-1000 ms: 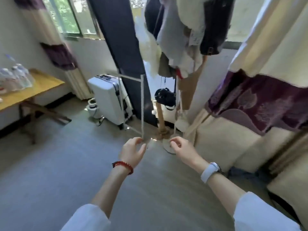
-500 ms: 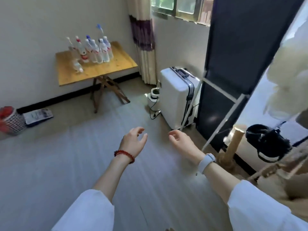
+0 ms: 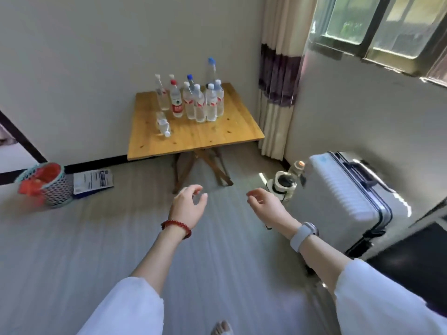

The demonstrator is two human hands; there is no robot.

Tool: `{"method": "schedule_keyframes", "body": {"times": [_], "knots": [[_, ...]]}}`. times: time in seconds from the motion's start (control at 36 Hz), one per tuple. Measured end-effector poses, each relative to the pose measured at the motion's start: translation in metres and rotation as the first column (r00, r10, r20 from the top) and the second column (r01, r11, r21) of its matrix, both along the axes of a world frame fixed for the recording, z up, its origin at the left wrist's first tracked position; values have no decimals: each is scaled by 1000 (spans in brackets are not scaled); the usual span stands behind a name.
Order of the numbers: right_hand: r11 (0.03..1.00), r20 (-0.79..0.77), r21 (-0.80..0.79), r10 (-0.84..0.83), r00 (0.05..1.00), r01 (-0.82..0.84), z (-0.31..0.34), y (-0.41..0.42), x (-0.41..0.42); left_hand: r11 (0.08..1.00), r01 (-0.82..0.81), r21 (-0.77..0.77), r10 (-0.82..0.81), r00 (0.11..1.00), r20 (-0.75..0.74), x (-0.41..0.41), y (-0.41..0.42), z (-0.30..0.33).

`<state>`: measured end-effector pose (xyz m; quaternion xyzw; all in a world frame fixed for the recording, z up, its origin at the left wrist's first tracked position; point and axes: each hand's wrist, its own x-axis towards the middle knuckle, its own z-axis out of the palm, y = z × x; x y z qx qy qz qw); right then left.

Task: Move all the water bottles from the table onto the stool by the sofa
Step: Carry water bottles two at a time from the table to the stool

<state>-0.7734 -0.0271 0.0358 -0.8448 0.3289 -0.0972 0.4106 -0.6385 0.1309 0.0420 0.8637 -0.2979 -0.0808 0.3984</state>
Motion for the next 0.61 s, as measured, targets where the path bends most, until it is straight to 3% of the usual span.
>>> {"method": "schedule_keyframes", "body": {"times": [0.22,0.42,0.61], "knots": [[1000,68,7,-19,997,18,17,-98,155,998,-20,-59,18,999,-32,153,-103,9],[994,116,67,-92,989,84,-16,-208,297,998,-37,-50,34,997,-70,290,-213,-27],[988,146,121,-117,982,100,-55,-317,449,987,-158,-39,152,980,-128,425,-321,-65]]}}
